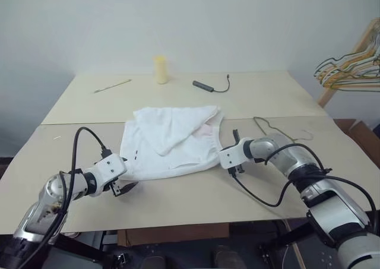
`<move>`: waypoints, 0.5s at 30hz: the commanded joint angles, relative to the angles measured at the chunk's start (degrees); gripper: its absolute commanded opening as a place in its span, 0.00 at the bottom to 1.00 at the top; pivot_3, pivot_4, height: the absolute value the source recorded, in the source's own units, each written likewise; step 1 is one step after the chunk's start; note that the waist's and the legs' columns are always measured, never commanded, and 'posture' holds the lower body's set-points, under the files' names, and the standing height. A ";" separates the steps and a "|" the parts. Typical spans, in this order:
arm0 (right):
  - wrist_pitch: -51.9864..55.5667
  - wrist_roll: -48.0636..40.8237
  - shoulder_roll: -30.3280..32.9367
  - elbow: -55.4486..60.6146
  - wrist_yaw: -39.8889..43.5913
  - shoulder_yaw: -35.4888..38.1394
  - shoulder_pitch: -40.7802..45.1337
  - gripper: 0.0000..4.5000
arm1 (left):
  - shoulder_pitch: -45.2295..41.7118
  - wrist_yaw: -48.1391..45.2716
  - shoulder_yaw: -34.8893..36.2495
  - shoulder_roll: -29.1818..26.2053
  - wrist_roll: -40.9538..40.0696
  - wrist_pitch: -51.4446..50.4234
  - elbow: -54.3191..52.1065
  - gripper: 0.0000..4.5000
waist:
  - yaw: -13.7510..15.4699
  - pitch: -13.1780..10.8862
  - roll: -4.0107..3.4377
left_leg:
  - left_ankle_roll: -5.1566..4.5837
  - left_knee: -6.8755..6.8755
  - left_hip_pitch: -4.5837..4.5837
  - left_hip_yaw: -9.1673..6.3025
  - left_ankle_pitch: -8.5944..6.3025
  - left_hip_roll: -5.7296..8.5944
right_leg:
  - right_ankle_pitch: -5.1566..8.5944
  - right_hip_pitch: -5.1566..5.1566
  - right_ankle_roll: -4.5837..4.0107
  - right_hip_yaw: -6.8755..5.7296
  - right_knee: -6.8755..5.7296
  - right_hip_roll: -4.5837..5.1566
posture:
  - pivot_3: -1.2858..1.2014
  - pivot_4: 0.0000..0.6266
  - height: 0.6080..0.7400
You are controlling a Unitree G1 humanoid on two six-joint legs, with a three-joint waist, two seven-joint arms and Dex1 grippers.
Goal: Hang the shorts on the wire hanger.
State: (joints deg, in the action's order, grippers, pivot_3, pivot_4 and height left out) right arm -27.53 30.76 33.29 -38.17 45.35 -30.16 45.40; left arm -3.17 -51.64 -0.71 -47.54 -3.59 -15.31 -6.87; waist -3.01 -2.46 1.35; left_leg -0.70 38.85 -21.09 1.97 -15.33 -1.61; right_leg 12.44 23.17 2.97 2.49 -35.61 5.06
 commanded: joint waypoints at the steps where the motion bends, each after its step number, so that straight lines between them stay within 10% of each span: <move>1: 1.26 -0.96 0.26 2.30 -1.11 2.17 0.06 0.01 | -4.39 -3.24 -1.80 -0.30 -0.70 -1.47 4.17 1.00 | -0.18 0.00 0.00 | 0.00 0.00 0.00 0.00 0.00 0.00 | 0.00 0.00 0.00 0.00 -0.01 0.00 | 0.51 0.00 1.00; 7: 2.67 -1.45 0.35 4.34 -1.19 2.77 -0.93 0.01 | -10.53 -3.56 -5.91 0.07 3.13 -1.50 13.60 1.00 | -0.81 0.00 0.00 | 0.00 0.07 0.01 -0.03 0.00 0.01 | 0.01 -0.03 0.00 -0.01 -0.08 0.00 | 0.51 0.00 1.00; 15: 3.39 -1.22 0.21 4.65 -1.45 3.01 -1.16 0.00 | -13.13 -3.38 -8.18 0.13 4.88 -0.13 18.98 0.52 | -1.22 0.08 -0.12 | -0.01 0.06 0.22 -0.02 0.00 0.02 | 0.02 -0.12 -0.01 0.09 -0.21 -0.02 | 0.51 0.00 1.00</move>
State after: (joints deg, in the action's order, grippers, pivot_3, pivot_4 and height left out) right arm -24.56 30.29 33.14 -35.20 44.78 -28.92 43.91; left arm -16.18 -55.70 -7.92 -46.93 -1.26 -15.08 10.07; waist -4.23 -2.38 1.23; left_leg -0.71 38.92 -20.84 1.95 -15.33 -1.59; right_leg 12.47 23.04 2.96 2.59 -35.85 5.04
